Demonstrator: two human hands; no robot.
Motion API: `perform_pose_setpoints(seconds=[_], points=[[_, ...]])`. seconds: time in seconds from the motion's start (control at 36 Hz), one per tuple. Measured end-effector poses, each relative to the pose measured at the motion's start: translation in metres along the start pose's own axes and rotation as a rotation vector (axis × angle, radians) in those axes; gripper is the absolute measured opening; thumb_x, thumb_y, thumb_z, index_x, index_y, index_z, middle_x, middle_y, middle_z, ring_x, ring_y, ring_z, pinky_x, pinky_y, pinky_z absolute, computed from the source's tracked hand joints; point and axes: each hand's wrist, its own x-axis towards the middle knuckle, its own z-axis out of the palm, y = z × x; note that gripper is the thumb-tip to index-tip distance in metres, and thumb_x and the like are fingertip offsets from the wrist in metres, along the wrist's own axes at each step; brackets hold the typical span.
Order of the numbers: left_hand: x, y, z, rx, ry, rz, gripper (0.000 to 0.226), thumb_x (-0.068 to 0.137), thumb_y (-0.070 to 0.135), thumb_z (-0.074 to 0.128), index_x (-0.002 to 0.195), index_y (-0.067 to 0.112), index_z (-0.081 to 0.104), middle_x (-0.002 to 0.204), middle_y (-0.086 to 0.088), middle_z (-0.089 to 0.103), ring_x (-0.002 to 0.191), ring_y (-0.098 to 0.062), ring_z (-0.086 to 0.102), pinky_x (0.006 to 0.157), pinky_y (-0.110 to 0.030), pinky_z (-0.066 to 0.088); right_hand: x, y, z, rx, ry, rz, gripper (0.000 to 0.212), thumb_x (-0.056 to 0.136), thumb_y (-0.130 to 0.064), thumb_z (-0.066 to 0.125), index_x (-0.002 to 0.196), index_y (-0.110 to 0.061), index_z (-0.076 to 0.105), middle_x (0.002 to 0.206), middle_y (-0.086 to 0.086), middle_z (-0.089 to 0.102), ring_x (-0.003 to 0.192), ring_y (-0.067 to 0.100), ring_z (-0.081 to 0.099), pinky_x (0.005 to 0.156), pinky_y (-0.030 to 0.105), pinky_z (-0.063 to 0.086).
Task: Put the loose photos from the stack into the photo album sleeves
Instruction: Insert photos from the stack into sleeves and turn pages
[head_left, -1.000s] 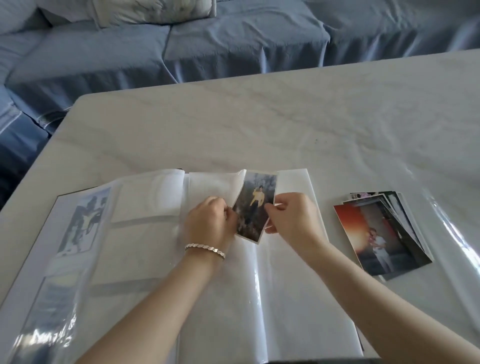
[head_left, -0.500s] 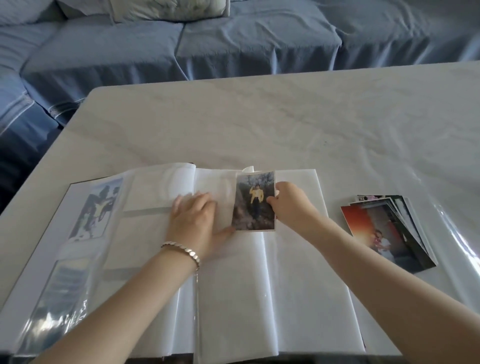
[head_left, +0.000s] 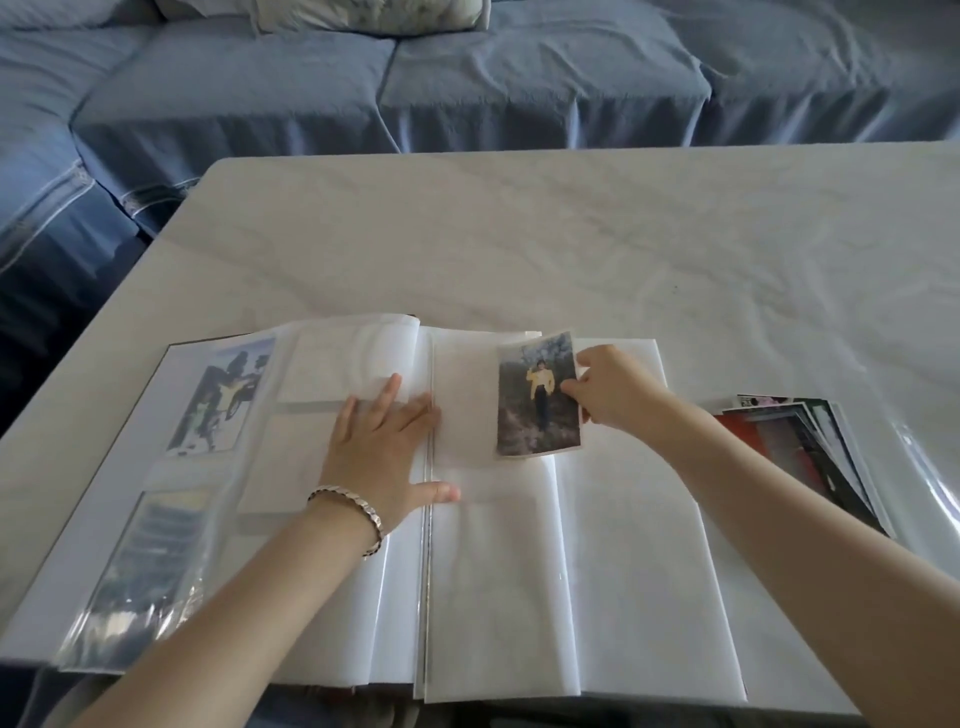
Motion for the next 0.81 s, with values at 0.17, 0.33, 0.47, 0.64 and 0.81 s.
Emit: perform_pose_setpoints(seconds=[0.17, 0.33, 0.47, 0.64, 0.81], points=[[-0.001, 0.0, 0.002, -0.096, 0.039, 0.014, 0.075, 0.079, 0.063, 0.055, 0.143, 0.035, 0.028, 0.153, 0.025, 0.011, 0.138, -0.001, -0.022, 0.107, -0.029, -0.019, -0.008, -0.005, 0.02, 0.349, 0.029, -0.008, 0.024, 0.091, -0.006, 0.057, 0.114, 0.0, 0.056, 0.068, 0.005, 0.06, 0.037, 0.007, 0.057, 0.048, 0.012, 0.043], [-0.003, -0.001, 0.004, -0.102, 0.065, 0.028, 0.072, 0.08, 0.063, 0.052, 0.143, 0.035, 0.03, 0.152, 0.026, 0.013, 0.13, 0.006, -0.026, 0.106, -0.029, -0.018, -0.016, 0.0, 0.038, 0.383, 0.152, -0.03, 0.016, 0.094, -0.003, 0.046, 0.099, 0.003, 0.06, 0.069, 0.008, 0.056, 0.043, 0.002, 0.06, 0.045, 0.012, 0.037], [-0.002, -0.001, 0.006, -0.104, 0.082, 0.027, 0.072, 0.08, 0.062, 0.054, 0.143, 0.037, 0.029, 0.151, 0.027, 0.015, 0.127, 0.006, -0.03, 0.106, -0.029, -0.019, -0.01, 0.0, 0.031, 0.43, 0.072, -0.007, 0.015, 0.09, 0.0, 0.053, 0.098, 0.001, 0.066, 0.057, 0.002, 0.064, 0.044, 0.008, 0.062, 0.064, 0.021, 0.053], [-0.001, -0.001, 0.007, -0.097, 0.09, 0.017, 0.075, 0.08, 0.063, 0.054, 0.144, 0.038, 0.024, 0.15, 0.028, 0.017, 0.126, 0.006, -0.031, 0.105, -0.028, -0.021, 0.0, -0.013, 0.025, 0.489, -0.068, 0.032, 0.016, 0.088, 0.001, 0.057, 0.098, -0.007, 0.065, 0.061, 0.002, 0.062, 0.041, 0.008, 0.061, 0.052, 0.013, 0.051], [-0.002, -0.001, 0.007, -0.106, 0.097, 0.016, 0.075, 0.08, 0.062, 0.055, 0.144, 0.038, 0.024, 0.15, 0.027, 0.018, 0.124, 0.01, -0.031, 0.105, -0.028, -0.021, 0.001, -0.019, 0.021, 0.641, -0.172, 0.132, 0.015, 0.079, -0.001, 0.072, 0.072, -0.009, 0.061, 0.05, 0.003, 0.062, 0.04, 0.012, 0.061, 0.044, 0.016, 0.05]])
